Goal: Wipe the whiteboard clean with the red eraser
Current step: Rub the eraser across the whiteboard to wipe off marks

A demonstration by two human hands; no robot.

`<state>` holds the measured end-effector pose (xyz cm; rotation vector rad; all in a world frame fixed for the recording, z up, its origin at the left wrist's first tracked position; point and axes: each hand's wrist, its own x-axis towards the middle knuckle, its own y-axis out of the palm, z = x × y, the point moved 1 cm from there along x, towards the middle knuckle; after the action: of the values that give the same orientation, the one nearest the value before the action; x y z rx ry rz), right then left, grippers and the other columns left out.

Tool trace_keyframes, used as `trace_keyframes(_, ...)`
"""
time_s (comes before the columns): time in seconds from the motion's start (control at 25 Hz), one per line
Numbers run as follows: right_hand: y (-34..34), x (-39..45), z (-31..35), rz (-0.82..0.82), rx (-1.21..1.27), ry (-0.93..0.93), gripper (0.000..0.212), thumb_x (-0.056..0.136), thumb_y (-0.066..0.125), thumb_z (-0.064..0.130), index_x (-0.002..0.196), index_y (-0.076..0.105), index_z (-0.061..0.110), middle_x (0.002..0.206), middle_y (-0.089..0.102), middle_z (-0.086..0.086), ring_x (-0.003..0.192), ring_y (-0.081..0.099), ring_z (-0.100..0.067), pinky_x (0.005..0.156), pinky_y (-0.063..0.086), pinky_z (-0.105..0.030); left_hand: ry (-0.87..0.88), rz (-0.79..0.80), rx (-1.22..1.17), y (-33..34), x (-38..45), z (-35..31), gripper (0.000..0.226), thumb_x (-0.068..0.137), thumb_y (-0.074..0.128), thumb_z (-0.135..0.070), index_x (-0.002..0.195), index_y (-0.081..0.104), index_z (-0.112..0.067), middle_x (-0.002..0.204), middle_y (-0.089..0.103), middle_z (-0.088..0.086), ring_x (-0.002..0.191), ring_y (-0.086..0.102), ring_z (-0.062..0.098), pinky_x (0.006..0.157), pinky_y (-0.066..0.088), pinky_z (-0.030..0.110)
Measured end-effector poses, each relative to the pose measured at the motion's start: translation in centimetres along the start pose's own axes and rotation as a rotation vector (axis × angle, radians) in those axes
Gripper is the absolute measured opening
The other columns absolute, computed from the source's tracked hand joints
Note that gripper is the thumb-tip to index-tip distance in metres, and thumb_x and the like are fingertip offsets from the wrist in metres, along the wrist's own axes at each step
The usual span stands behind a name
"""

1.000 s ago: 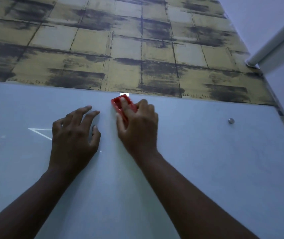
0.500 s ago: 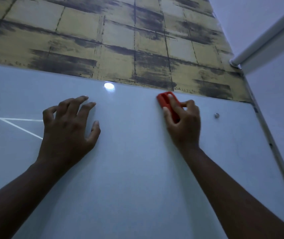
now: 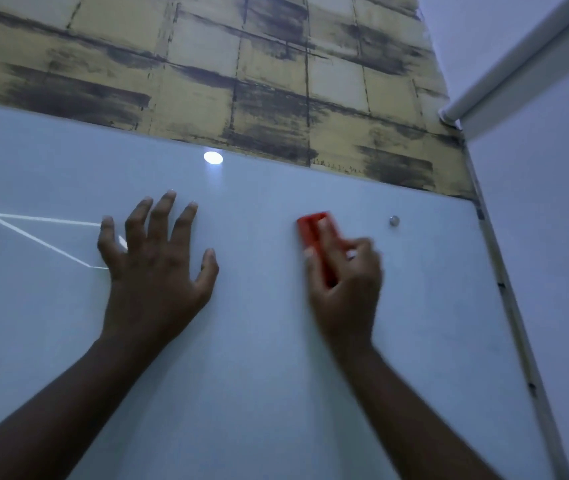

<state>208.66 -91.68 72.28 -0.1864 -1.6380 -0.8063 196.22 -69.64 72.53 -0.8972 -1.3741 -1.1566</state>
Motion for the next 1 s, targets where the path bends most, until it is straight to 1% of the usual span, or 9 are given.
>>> trace_keyframes(0.08,-1.5,-3.4,1.4,0.125,0.049,-0.224,0.055,0.099,0.061,0.039,0.151,0.055,0.025,0.108,0.058,-0.009,0.094,0.055,-0.028,0.076,0.044,-0.041,0.000,-0.025,0.011,0.8,-0.3,-1.8,0.071,0.096,0.040,-0.048,0.155,0.046,-0.008,0.162,0.038,0.018,0.151,0.034,0.038,0.120,0.016,0.071)
trace_keyframes(0.2,-3.5,-5.0,-0.6,0.261,0.098,-0.375,0.054,0.100,0.061,0.041,0.151,0.055,0.026,0.115,0.060,-0.006,0.100,0.055,-0.023,0.079,0.044,-0.042,0.017,-0.036,0.035,1.4,-1.7,-5.2,0.072,0.098,0.040,-0.047,0.156,0.045,-0.005,0.163,0.039,0.018,0.150,0.037,0.038,0.120,0.018,0.069)
trace_keyframes(0.28,-4.7,-4.3,-4.2,0.253,0.100,-0.339,0.053,0.099,0.062,0.040,0.151,0.056,0.029,0.113,0.060,-0.007,0.098,0.056,-0.026,0.078,0.045,-0.045,0.007,-0.036,0.048,1.9,-2.9,-7.3,0.070,0.099,0.040,-0.045,0.156,0.046,-0.005,0.163,0.040,0.017,0.149,0.038,0.038,0.120,0.020,0.066)
trace_keyframes(0.4,-6.2,-2.9,-10.1,0.125,0.032,-0.179,0.051,0.098,0.062,0.039,0.148,0.058,0.029,0.107,0.057,-0.006,0.095,0.056,-0.027,0.078,0.044,-0.044,0.012,-0.044,0.087,2.3,-4.0,-9.0,0.066,0.101,0.041,-0.043,0.155,0.048,-0.006,0.163,0.042,0.016,0.148,0.040,0.038,0.119,0.023,0.063)
trace_keyframes(0.48,-6.7,-2.7,-12.4,0.079,-0.003,-0.081,0.052,0.098,0.063,0.039,0.149,0.058,0.029,0.107,0.055,-0.005,0.096,0.054,-0.024,0.079,0.045,-0.045,0.026,-0.058,0.091,2.2,-4.3,-9.1,0.064,0.101,0.043,-0.042,0.155,0.048,-0.007,0.162,0.043,0.015,0.148,0.041,0.037,0.117,0.025,0.061)
trace_keyframes(0.6,-6.9,-3.5,-13.0,0.029,0.009,0.032,0.052,0.097,0.064,0.038,0.148,0.058,0.027,0.106,0.054,-0.002,0.098,0.052,-0.021,0.083,0.047,-0.048,0.022,-0.076,0.087,2.1,-4.6,-9.2,0.063,0.101,0.045,-0.041,0.154,0.049,-0.007,0.162,0.044,0.015,0.149,0.040,0.036,0.115,0.026,0.058)
trace_keyframes(0.72,-6.9,-4.8,-11.1,-0.004,0.085,0.134,0.050,0.095,0.066,0.036,0.144,0.063,0.025,0.105,0.054,-0.001,0.097,0.050,-0.020,0.086,0.048,-0.044,0.029,-0.079,0.085,2.1,-5.1,-9.4,0.063,0.102,0.046,-0.040,0.155,0.048,-0.007,0.163,0.044,0.015,0.150,0.040,0.035,0.116,0.027,0.057)
trace_keyframes(0.84,-7.3,-7.6,-7.4,0.078,0.106,0.028,0.051,0.095,0.066,0.036,0.145,0.062,0.027,0.107,0.055,-0.003,0.097,0.054,-0.026,0.082,0.043,-0.041,0.034,-0.059,0.075,2.0,-5.6,-9.5,0.063,0.103,0.045,-0.040,0.156,0.046,-0.007,0.164,0.042,0.016,0.152,0.039,0.035,0.118,0.027,0.057)
trace_keyframes(1.0,-9.0,-13.2,-3.7,0.302,0.170,-0.152,0.056,0.096,0.065,0.039,0.150,0.057,0.027,0.115,0.057,-0.004,0.100,0.053,-0.025,0.079,0.043,-0.042,0.025,0.010,0.038,1.9,-6.4,-9.4,0.066,0.105,0.041,-0.042,0.162,0.038,-0.009,0.170,0.035,0.014,0.158,0.030,0.032,0.125,0.022,0.056)
